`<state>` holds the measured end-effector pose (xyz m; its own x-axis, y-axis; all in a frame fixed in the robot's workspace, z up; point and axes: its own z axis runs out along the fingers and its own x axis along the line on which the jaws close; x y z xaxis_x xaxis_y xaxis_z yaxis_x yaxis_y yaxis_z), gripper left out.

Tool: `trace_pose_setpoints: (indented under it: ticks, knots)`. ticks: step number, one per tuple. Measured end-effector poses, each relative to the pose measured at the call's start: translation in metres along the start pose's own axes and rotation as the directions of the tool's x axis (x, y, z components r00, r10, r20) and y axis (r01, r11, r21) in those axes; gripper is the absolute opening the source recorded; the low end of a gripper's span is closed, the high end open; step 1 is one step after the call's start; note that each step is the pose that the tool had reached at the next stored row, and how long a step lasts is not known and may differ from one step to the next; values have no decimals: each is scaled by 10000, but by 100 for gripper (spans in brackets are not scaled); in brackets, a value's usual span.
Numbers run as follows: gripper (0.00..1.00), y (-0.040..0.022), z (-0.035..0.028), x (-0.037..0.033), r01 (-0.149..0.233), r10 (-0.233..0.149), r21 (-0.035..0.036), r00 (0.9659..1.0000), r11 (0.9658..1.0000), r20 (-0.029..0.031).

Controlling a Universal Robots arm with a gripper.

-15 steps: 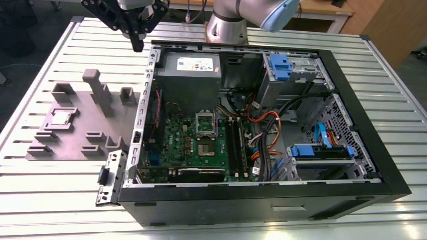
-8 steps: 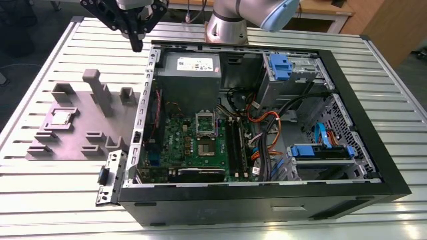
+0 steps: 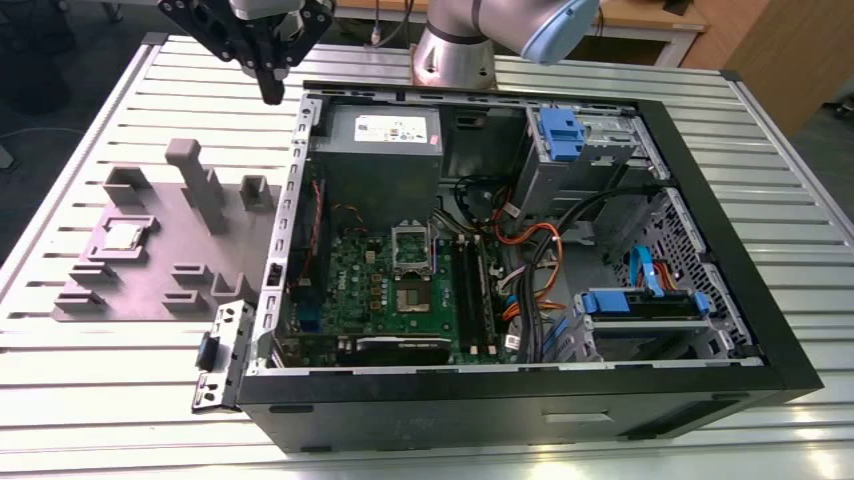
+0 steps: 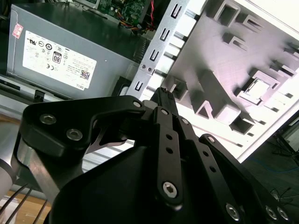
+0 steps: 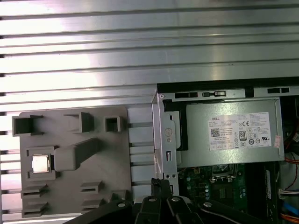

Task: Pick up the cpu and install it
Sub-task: 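Reach for the cpu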

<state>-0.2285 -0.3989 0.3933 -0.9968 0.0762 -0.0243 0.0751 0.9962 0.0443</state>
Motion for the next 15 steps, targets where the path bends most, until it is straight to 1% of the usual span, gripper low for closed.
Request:
trace_pose_setpoints:
  ticks: [15]
  knots:
    - [11, -3, -1, 39, 0, 0, 0, 10000, 10000, 0]
